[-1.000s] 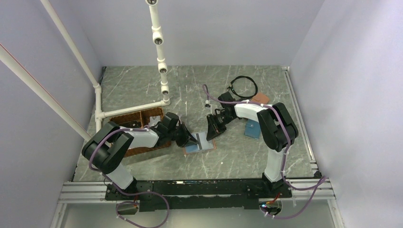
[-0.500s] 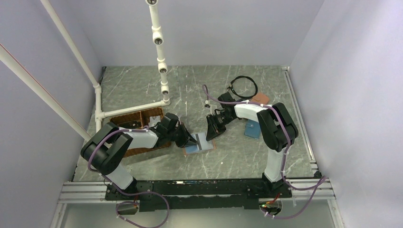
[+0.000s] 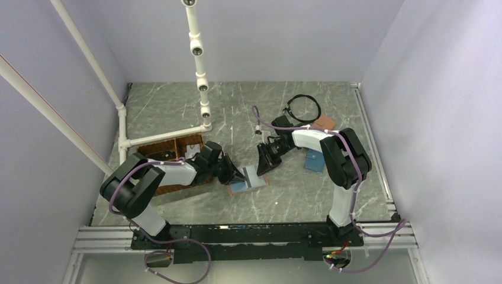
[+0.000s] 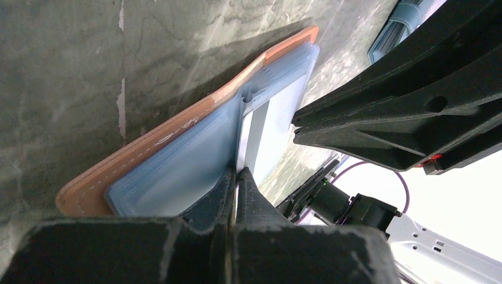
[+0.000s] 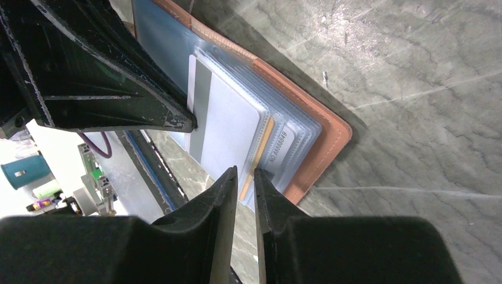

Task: Take the credit cards out of the card holder

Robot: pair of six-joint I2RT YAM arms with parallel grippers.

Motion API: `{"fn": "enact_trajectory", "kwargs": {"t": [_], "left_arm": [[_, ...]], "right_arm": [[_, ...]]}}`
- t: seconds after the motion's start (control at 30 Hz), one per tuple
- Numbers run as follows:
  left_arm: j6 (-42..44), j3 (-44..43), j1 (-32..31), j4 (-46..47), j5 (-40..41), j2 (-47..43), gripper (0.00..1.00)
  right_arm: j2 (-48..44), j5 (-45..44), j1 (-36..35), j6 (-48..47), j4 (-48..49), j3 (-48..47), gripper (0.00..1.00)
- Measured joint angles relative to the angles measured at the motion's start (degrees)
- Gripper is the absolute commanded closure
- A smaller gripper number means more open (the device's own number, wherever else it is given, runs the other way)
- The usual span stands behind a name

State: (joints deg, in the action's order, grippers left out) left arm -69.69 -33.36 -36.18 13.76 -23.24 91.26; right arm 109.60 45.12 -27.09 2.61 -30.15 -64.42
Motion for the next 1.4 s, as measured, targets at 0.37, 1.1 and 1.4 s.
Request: {"fn": "enact_trajectory", "kwargs": {"t": [0.37, 1.1, 1.4], "left_arm": [[0.04, -0.02, 0.0, -2.34, 0.17, -1.03, 0.99], [0.2, -0.02, 0.15, -6.54, 0.66, -2.21, 0.89], [0.09, -0.02, 0.22, -7.45, 1.01, -2.89, 0.75]], "right_arm": [[0.0, 0.2, -0.02, -0.04, -0.04, 0.2, 0.78], [0.0, 0.39, -0.07, -0.07, -0.22, 0.33, 0.78], [0.0, 0.39, -0.04, -0.09, -0.24, 0.33, 0.79]]}}
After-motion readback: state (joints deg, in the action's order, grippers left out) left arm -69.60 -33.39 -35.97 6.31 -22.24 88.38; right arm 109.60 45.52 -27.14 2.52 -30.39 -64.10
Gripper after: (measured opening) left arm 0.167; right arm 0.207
